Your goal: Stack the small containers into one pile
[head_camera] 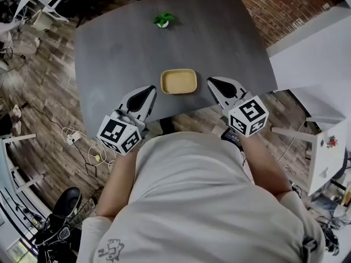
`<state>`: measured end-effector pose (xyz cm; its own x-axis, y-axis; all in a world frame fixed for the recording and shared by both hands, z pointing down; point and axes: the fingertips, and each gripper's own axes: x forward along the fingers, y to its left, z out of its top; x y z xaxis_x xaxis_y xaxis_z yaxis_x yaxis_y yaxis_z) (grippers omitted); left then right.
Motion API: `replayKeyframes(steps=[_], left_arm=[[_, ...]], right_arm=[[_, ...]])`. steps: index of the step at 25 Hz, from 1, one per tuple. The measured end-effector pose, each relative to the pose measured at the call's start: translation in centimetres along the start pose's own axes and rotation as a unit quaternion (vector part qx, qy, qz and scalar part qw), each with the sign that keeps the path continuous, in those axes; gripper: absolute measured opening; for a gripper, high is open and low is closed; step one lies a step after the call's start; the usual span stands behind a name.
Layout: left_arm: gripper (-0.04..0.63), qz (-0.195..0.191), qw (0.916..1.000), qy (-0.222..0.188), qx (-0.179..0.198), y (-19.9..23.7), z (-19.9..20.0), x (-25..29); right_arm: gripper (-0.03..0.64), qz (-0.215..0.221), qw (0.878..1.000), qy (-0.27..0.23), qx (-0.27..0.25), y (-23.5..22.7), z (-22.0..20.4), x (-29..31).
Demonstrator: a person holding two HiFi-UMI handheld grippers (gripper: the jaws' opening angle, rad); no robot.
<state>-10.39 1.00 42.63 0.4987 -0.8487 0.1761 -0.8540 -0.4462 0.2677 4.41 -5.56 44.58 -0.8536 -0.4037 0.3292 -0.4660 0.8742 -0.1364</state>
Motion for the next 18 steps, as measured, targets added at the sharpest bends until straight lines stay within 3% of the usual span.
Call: replayKeyframes(steps=[11,18], left_arm=[[0.011,0.006,0.9999,-0.002,0.009,-13.4,-3.2,3.1],[0.011,0.012,0.9999,0.006,0.003,-19.3,-4.6,3.3]], right_arm=[[0.005,0.049,0.998,0.001,-0.035,-0.9,-5.1,-11.2],[0.005,0.066,0.997,-0.005,-0.047,-0.8,-6.5,-16.6]])
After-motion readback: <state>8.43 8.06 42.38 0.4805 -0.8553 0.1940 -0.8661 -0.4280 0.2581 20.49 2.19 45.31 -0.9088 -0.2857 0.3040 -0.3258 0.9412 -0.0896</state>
